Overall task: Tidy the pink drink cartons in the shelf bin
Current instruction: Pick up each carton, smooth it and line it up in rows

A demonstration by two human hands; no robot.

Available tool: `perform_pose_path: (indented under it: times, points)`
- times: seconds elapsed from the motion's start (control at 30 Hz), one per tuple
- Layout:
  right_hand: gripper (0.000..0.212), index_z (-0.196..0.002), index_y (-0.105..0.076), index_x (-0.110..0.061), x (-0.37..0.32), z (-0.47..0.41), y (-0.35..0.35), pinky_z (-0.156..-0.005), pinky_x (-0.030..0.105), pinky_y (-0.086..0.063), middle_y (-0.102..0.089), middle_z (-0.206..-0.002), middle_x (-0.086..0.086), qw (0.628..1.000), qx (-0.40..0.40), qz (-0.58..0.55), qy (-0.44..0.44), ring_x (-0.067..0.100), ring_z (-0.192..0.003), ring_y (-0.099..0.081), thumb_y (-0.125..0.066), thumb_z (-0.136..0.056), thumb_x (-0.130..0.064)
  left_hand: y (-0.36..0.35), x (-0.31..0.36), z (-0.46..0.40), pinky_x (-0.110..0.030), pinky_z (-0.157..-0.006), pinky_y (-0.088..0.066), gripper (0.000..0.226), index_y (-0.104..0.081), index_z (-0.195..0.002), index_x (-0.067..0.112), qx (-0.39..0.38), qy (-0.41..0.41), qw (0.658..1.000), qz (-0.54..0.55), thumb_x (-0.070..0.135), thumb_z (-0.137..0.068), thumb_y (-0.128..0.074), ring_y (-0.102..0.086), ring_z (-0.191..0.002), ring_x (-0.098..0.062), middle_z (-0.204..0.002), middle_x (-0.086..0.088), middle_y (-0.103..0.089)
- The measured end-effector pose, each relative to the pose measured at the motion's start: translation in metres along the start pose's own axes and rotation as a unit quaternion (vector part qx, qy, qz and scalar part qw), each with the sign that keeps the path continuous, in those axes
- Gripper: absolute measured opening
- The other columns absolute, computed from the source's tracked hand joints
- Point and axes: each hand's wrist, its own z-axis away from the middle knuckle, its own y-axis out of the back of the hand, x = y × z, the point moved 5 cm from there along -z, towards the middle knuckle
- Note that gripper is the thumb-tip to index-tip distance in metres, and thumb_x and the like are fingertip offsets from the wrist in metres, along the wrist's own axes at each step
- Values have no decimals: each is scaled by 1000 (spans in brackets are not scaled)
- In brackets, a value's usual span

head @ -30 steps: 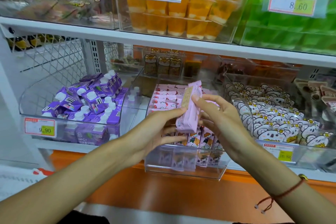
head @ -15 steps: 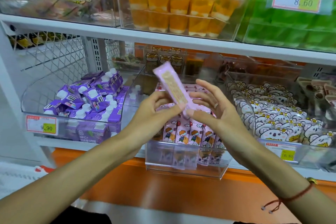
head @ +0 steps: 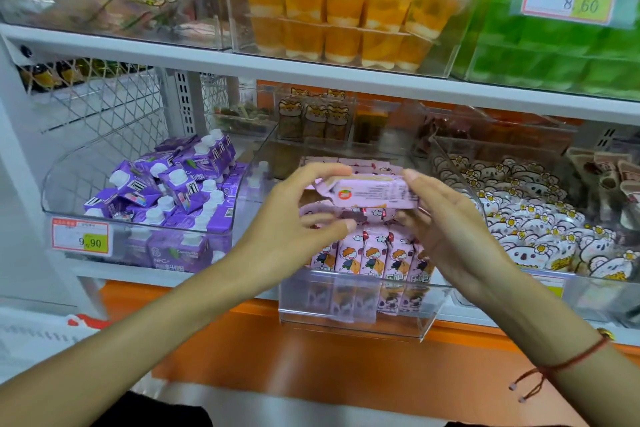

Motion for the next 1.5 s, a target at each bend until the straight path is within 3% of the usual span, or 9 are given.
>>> perform_pose_path:
  times: [0.17, 0.3, 0.5, 0.73, 0.9, 0.97, 1.03, 1.13, 1.5]
  points:
    - [31, -97, -69, -16, 2, -2, 0, -65, 21, -57, -73, -80, 1, 1000, 3, 20, -5, 8, -64, -67, -62, -81, -41, 6, 9, -2, -14, -77, -53, 36, -63, -114, 30, 32, -84, 992, -90, 10, -85, -70, -61, -97, -4, -106, 12, -61]
    - [21, -112, -57, -25, 2, -4, 5, -78, 21, -54, -68, -105, -1, 974, 36, 213, 74, 7, -89, -64, -58, -92, -32, 26, 7, -13, -11, -71, -51, 32, -63, -113, 32, 135, -107, 979, -105, 18, -85, -70, -63, -90, -4, -95, 11, -65]
    - [41, -135, -48, -25, 27, 8, -14, -105, 26, -27, -43, -141, -6, 713, -140, 653, 215, 12, -130, -37, -49, -96, -37, 32, 1, -60, -25, -80, -56, 30, -67, -110, 25, 138, -108, 961, -213, 24, -81, -75, -65, -93, -7, -105, 7, -69]
    - [43, -137, -46, -32, 28, 6, -12, -102, 23, -24, -41, -141, -13, 719, -148, 646, 208, 4, -125, -35, -46, -96, -44, 12, -15, -105, -32, -78, -53, 29, -68, -110, 24, 51, -96, 920, -376, 35, -83, -72, -64, -87, -12, -104, 4, -71]
    - [45, -140, -41, -34, 31, 4, -12, -106, 24, -22, -37, -143, -14, 710, -159, 654, 206, 6, -126, -33, -42, -97, -45, 8, -19, -124, -34, -62, -40, 3, -67, -91, 31, -80, -72, 856, -506, 32, -88, -66, -55, -72, -23, -71, 6, -55]
    - [45, -141, -39, -35, 32, 4, -11, -107, 24, -20, -36, -144, -14, 710, -161, 653, 208, 5, -128, -31, -41, -97, -46, 6, -20, -134, -35, -65, -44, 4, -64, -87, 30, -109, -55, 856, -503, 30, -90, -63, -57, -76, -27, -76, 1, -62]
    - [46, -142, -38, -35, 32, 4, -11, -108, 25, -19, -35, -145, -14, 710, -164, 654, 206, 5, -130, -30, -40, -97, -47, 4, -26, -147, -36, -75, -49, 31, -62, -120, 20, -108, -24, 850, -516, 34, -93, -59, -61, -89, -30, -97, -6, -67]
    - [46, -142, -38, -35, 33, 4, -10, -110, 26, -18, -34, -146, -14, 707, -167, 656, 204, 6, -130, -30, -39, -97, -47, 1, -34, -158, -29, -64, -42, 48, -48, -134, 19, -66, -12, 861, -504, 40, -92, -59, -55, -79, -23, -89, 0, -56]
    - [45, -142, -37, -36, 33, 5, -11, -109, 24, -14, -33, -146, -15, 709, -166, 654, 204, 3, -131, -27, -39, -98, -47, 1, -31, -174, -26, -65, -37, 21, -63, -104, 11, -81, -51, 889, -447, 26, -89, -66, -54, -77, -19, -88, -2, -59]
